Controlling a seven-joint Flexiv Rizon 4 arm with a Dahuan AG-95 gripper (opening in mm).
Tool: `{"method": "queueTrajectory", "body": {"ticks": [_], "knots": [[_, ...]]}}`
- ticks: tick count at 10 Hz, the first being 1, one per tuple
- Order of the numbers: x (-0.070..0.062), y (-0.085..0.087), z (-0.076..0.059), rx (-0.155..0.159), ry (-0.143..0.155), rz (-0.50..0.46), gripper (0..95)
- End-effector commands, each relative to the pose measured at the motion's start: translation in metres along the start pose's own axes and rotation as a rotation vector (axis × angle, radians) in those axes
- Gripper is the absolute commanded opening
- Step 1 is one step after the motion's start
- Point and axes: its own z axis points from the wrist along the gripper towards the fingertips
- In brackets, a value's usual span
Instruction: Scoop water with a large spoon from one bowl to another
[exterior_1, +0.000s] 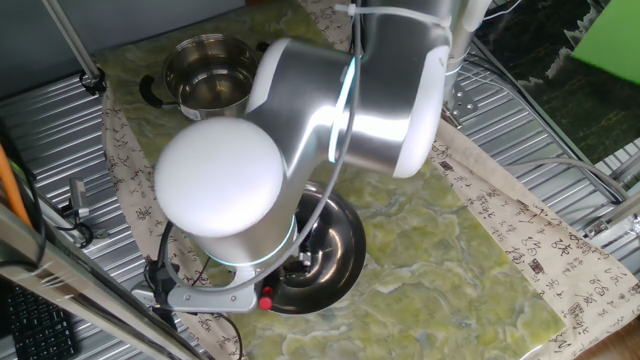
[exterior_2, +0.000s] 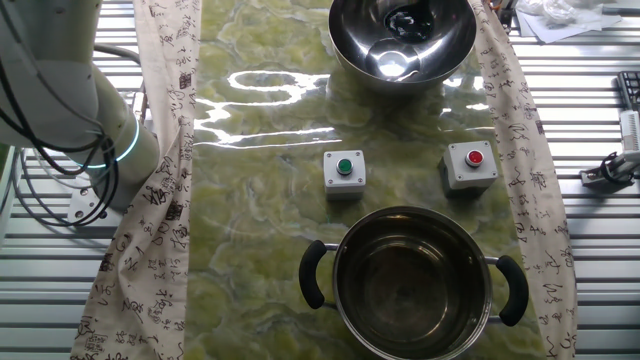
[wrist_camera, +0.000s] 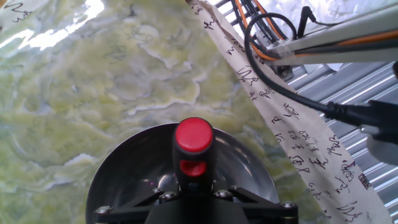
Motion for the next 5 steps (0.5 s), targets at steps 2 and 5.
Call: {"method": "queueTrajectory", "body": {"ticks": [2, 5], "knots": [[0.0010, -0.0001, 0.0017, 0.008, -0.008, -0.007, 0.0], [0.0006, 0.0001, 0.0021, 0.051, -0.015, -0.004, 0.0]]}}
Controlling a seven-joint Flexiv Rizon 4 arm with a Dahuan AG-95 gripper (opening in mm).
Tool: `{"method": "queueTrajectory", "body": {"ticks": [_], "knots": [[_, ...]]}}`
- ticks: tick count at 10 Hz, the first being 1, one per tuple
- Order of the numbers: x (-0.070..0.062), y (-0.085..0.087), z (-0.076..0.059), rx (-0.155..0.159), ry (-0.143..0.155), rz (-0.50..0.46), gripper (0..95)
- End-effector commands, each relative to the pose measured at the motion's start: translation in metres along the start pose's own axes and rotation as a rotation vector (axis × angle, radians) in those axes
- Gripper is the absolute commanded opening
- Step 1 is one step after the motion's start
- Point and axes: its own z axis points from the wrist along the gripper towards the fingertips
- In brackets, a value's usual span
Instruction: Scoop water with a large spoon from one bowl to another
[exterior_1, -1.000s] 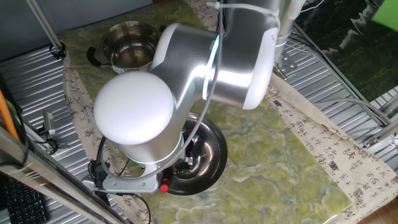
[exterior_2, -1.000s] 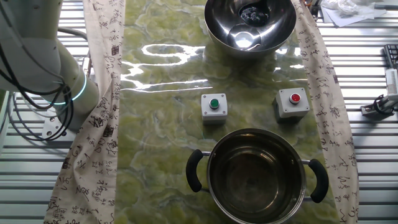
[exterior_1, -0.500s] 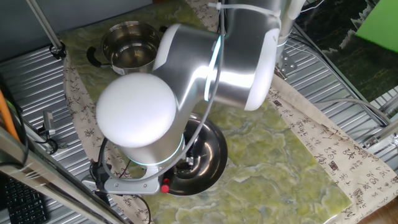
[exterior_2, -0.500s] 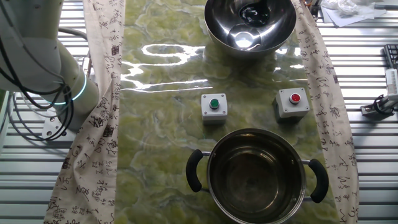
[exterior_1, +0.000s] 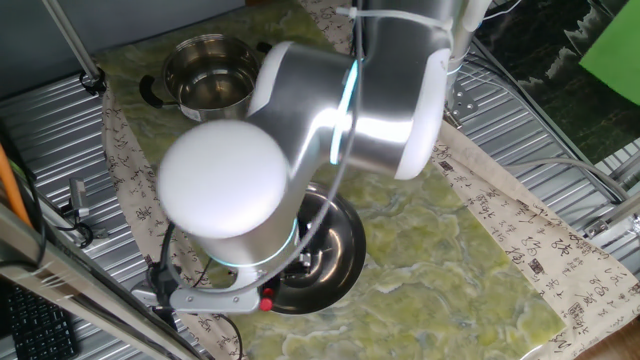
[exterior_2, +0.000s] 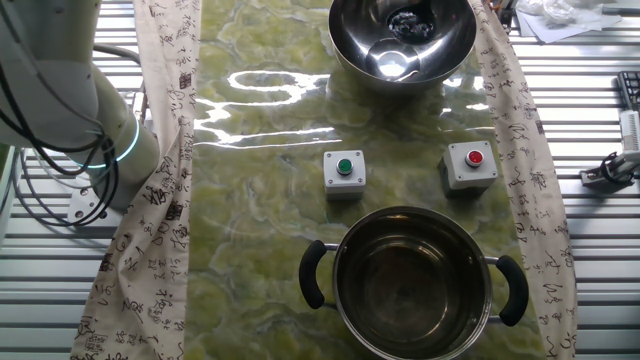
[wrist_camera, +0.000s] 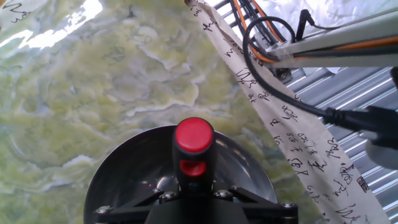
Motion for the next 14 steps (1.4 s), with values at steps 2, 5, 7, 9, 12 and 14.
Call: {"method": "queueTrajectory", "body": {"ticks": [2, 5, 7, 9, 12, 14], "knots": [[-0.0005, -0.0001, 0.0001, 0.039, -0.015, 0.015, 0.0], [-0.0006, -0.0001, 0.0000, 0.104, -0.015, 0.027, 0.0], [-0.0005, 0.0002, -0.0004, 0.152, -0.003, 0.028, 0.0], [-0.0005, 0.0006, -0.0011, 0.192, 0.002, 0.037, 0.0], [-0.0006, 0.0013, -0.0025, 0.251, 0.017, 0.047, 0.0], [-0.0006, 0.0020, -0.0037, 0.271, 0.027, 0.063, 0.0]]}}
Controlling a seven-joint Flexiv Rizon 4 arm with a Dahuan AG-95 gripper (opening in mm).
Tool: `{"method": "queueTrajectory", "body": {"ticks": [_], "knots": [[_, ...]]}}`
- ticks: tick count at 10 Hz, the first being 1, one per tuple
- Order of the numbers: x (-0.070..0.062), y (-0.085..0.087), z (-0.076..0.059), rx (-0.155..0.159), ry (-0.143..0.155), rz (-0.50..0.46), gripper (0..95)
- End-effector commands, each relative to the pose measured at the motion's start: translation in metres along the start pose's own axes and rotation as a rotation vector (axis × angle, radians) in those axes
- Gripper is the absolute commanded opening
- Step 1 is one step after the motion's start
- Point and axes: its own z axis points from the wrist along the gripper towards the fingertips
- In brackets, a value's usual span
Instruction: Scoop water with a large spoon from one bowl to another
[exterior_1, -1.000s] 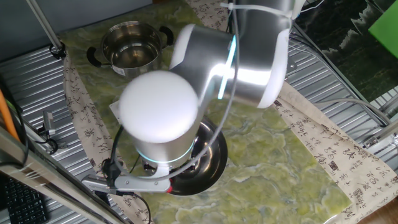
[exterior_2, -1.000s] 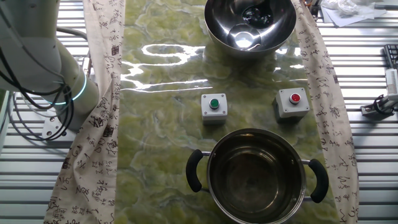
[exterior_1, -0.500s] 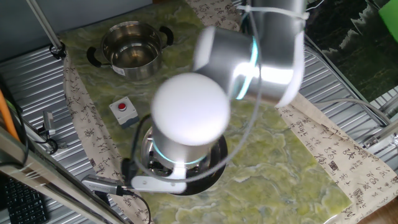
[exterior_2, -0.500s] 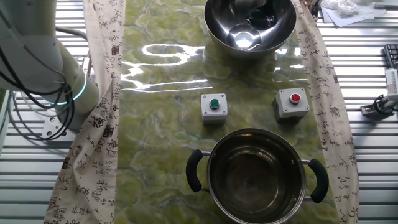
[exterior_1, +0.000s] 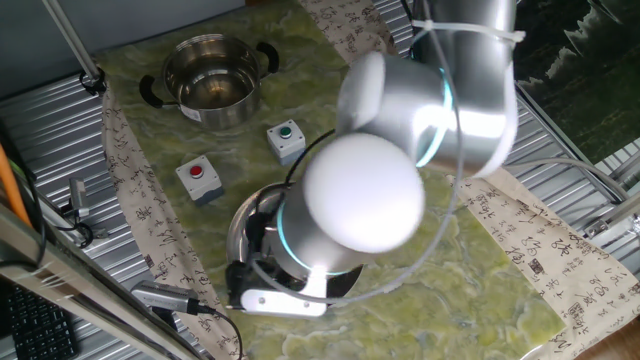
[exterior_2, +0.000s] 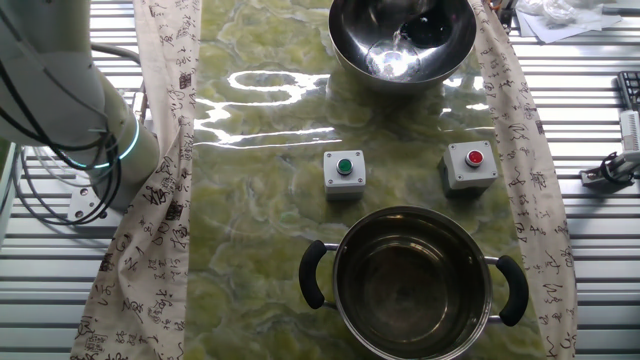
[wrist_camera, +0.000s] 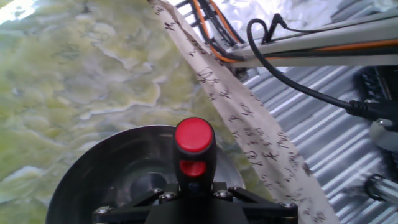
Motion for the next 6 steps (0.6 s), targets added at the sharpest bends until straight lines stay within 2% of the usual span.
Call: {"method": "queueTrajectory", "body": {"ticks": [1, 6], "knots": [[0.0001, 0.0000, -0.0021, 0.034, 0.026, 0.012, 0.0], [-0.0001, 0.0007, -0.0045, 0.125, 0.075, 0.020, 0.0]]}}
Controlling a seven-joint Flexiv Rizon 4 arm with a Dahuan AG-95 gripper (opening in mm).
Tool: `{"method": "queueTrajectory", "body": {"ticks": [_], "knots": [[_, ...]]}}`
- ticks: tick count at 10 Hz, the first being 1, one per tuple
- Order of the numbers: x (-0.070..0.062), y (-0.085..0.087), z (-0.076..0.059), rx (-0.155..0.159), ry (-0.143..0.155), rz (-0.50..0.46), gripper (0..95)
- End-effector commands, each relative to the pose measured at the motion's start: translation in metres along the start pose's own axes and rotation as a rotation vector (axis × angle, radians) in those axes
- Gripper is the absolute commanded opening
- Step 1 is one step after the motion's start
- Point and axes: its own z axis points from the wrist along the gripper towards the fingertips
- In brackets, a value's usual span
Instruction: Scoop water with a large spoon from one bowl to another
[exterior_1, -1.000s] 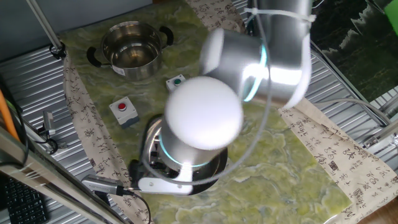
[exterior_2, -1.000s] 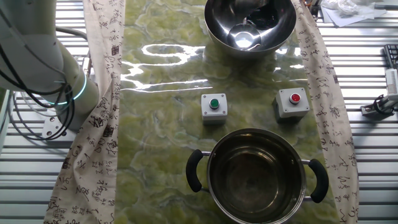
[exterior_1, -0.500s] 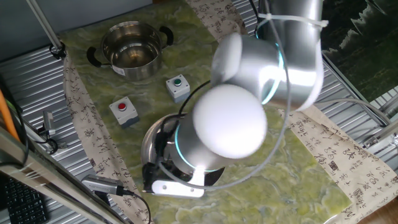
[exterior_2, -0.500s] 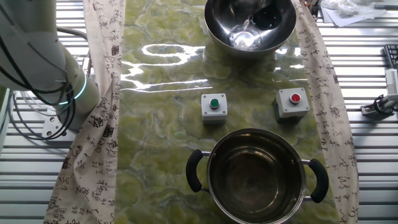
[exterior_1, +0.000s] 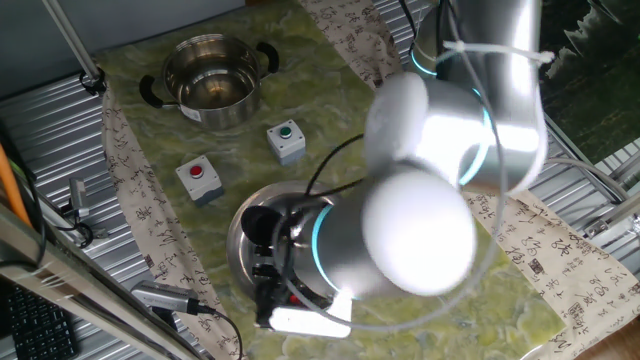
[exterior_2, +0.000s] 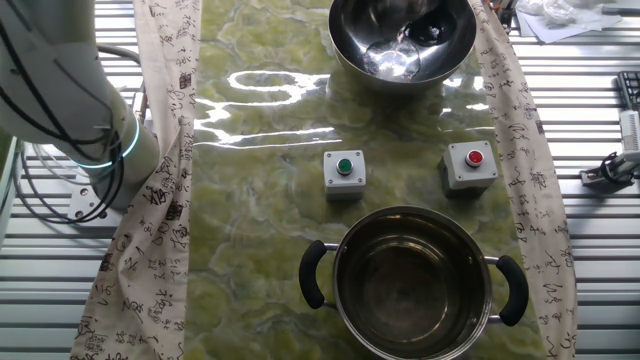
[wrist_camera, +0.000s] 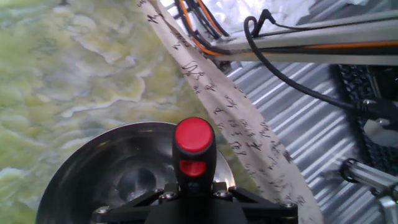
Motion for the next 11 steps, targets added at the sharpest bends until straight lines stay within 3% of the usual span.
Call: {"method": "queueTrajectory", "body": {"ticks": [1, 11], "knots": [[0.0010, -0.0006, 0.0000, 0.046, 0.027, 0.004, 0.0], [0.0011, -0.0011, -0.0004, 0.160, 0.167, 0.065, 0.0]]}}
